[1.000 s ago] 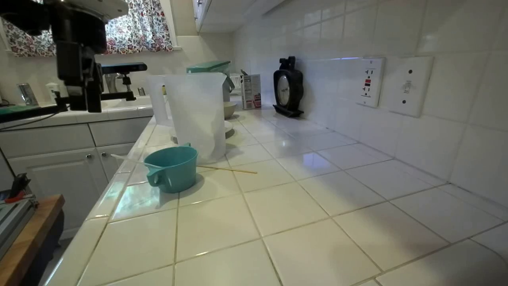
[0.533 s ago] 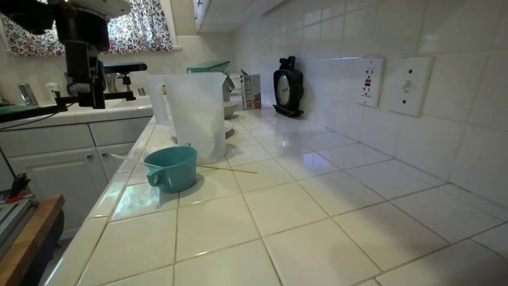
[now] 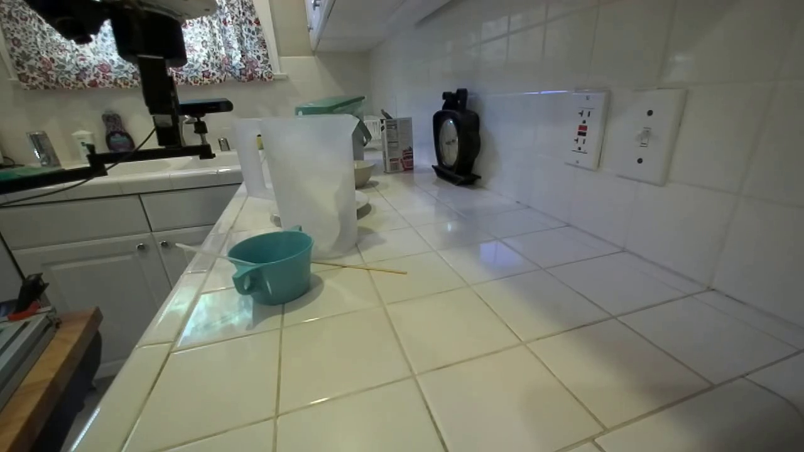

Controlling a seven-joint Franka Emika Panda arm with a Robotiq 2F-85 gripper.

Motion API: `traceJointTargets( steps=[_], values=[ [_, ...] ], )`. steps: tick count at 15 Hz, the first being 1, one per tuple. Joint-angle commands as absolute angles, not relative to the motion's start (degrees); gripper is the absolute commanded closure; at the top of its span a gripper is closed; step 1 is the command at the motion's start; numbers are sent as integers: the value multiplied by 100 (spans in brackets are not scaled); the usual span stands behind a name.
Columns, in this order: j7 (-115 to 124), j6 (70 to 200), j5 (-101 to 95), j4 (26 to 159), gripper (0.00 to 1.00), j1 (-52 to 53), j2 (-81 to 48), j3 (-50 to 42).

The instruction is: Put the red lid on top of the clear jug.

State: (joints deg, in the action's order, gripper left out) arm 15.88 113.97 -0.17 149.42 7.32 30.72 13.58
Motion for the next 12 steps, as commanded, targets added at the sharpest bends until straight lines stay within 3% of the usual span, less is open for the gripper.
traceJointTargets(
  steps=[1, 12],
  values=[
    [1654, 11544, 224, 14522, 0, 837, 2587, 1355],
    [2101, 11879, 205, 13335, 0, 959, 1285, 1596]
  ],
)
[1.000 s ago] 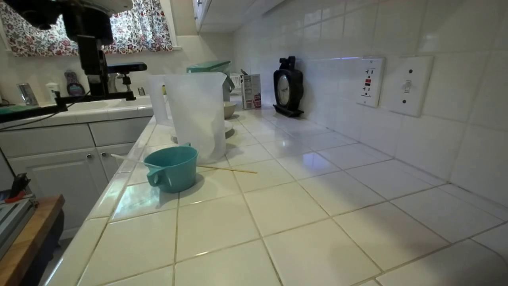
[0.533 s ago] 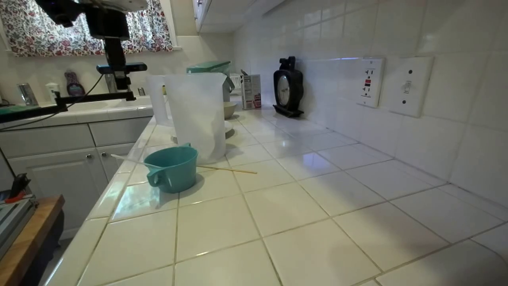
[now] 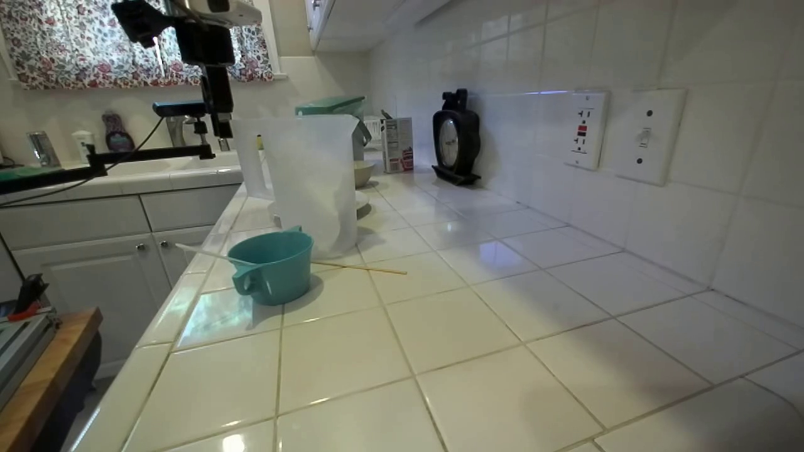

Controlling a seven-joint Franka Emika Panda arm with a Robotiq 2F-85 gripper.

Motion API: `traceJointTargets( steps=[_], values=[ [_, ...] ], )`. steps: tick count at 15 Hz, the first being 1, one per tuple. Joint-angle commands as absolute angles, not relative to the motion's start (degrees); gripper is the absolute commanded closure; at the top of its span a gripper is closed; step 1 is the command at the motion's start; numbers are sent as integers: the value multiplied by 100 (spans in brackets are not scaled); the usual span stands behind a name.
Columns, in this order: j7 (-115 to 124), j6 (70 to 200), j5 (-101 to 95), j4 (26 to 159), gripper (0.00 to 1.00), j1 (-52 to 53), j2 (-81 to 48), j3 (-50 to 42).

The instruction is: Put the red lid on top of the clear jug.

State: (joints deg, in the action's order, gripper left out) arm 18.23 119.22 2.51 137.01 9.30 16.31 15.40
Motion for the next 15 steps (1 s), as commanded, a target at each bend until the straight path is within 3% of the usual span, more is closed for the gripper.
traceJointTargets(
  steps=[1, 15],
  values=[
    [2190, 11902, 178, 13227, 0, 957, 1169, 1622],
    [2565, 12934, -24, 12268, 0, 968, -304, 1205]
  ],
)
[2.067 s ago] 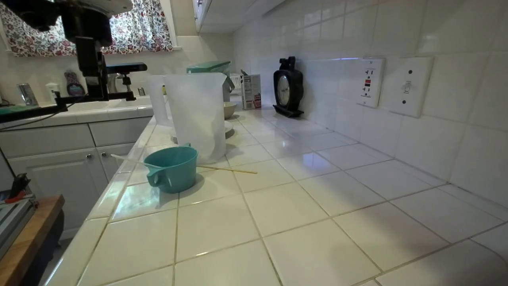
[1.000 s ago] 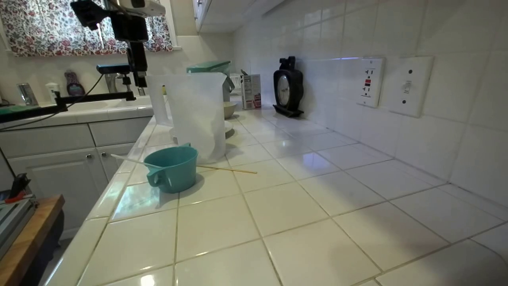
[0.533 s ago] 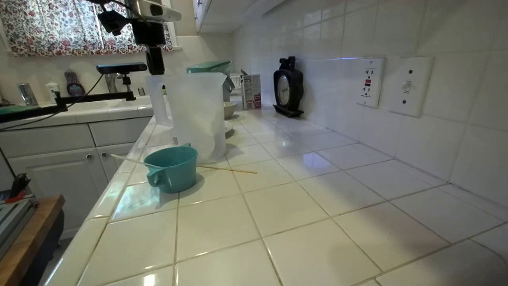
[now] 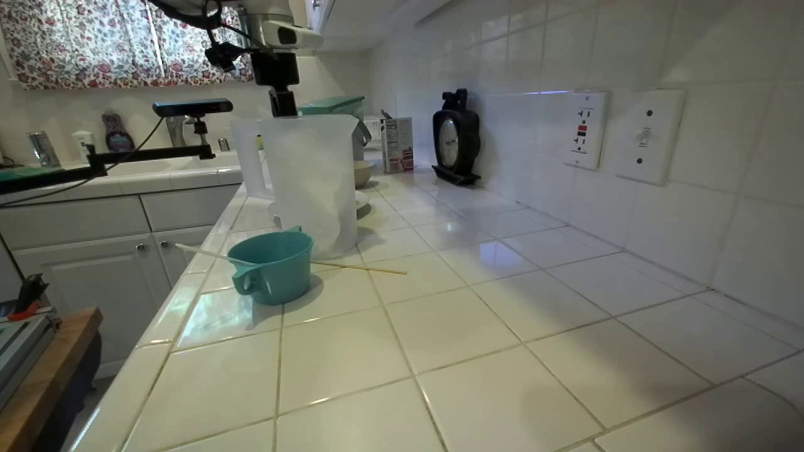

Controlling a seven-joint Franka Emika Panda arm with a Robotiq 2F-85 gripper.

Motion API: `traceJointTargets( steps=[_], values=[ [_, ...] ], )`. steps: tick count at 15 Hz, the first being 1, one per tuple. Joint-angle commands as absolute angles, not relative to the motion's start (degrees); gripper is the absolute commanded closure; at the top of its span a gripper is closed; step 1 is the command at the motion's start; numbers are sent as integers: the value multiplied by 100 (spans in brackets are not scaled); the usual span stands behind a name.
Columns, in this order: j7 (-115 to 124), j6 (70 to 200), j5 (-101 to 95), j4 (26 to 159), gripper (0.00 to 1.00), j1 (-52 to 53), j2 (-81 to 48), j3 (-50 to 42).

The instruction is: Put the red lid on top of the clear jug.

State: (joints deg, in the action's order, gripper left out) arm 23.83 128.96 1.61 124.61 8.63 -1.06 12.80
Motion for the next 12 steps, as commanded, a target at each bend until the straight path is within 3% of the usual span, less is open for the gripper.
traceJointTargets(
  steps=[1, 12],
  values=[
    [2583, 12975, -62, 12256, 0, 989, -357, 1198],
    [2766, 13463, -422, 12268, 0, 1110, -787, 1029]
  ],
)
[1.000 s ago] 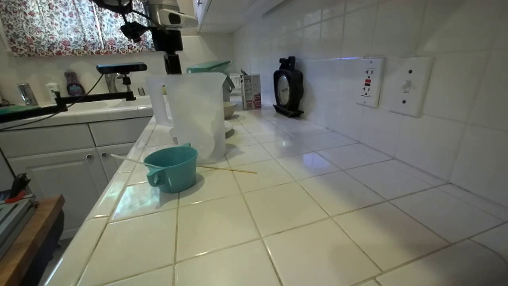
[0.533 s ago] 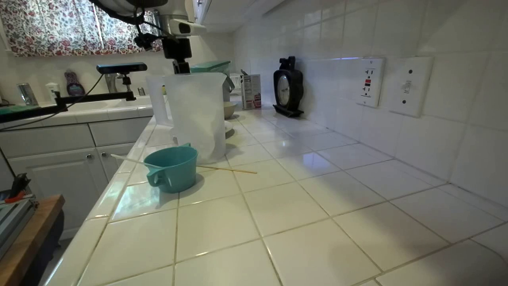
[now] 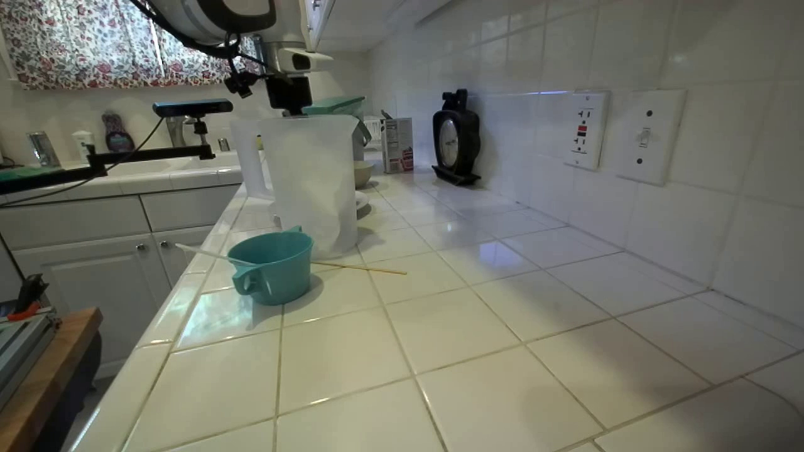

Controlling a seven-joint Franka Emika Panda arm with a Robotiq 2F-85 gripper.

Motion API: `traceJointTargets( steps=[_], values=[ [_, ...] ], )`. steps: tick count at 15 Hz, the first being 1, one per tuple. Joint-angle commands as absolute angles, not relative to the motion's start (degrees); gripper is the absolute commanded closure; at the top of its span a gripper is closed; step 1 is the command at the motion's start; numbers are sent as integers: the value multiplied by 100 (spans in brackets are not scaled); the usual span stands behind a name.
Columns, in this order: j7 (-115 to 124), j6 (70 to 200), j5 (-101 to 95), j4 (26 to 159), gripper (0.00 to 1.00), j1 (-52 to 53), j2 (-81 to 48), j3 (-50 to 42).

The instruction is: Put the red lid on top of the clear jug.

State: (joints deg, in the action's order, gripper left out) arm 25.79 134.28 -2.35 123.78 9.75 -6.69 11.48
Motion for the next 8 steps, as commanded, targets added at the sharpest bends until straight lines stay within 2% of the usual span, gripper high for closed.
traceJointTargets(
  steps=[1, 2, 4, 6, 8],
  values=[
    [2793, 13511, -475, 12276, 0, 1123, -807, 1016],
    [2785, 13516, -479, 12268, 0, 1130, -826, 1011],
    [2817, 13562, -544, 12269, 8, 1155, -861, 984],
    [2865, 13580, -617, 12268, 21, 1183, -886, 951],
    [2903, 13595, -668, 12267, 27, 1195, -914, 935]
  ],
)
